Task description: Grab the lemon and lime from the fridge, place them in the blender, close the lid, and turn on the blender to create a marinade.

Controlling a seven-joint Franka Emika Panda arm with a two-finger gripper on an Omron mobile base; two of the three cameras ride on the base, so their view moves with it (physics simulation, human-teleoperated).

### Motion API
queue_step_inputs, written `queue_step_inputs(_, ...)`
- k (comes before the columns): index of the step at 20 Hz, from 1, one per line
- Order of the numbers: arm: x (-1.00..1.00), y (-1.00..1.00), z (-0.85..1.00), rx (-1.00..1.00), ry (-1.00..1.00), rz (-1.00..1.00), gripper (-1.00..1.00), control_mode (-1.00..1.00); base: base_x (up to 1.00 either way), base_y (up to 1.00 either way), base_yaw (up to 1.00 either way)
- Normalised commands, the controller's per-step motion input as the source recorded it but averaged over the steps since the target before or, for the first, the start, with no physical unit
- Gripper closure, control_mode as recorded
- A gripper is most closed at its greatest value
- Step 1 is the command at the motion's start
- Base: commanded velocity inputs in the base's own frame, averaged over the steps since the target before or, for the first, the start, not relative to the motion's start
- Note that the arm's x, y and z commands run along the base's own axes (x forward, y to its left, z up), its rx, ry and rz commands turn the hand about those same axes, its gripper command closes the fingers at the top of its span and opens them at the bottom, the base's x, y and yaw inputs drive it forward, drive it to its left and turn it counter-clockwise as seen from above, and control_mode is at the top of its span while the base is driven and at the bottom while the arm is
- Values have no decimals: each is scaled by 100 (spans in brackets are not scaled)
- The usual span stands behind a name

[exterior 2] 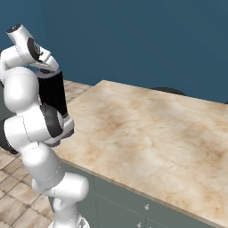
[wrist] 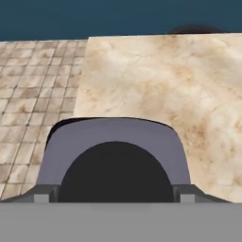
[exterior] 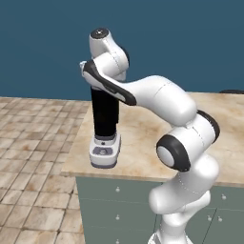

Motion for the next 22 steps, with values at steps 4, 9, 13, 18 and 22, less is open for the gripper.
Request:
queue_step_inputs(4,-20,-2,-5,1,-5,0,-100,-100,0,0,0)
queue_step_inputs(9,-11,0,0,0,0,0,-100,-100,0,0,0)
queue_step_inputs(13,-4,0,-2,1,0,0,-100,-100,0,0,0)
queue_step_inputs(18,-24,0,24,0,-13,0,-100,-100,0,0,0)
queue_step_inputs(22,-30,0,20,0,-18,0,-100,-100,0,0,0)
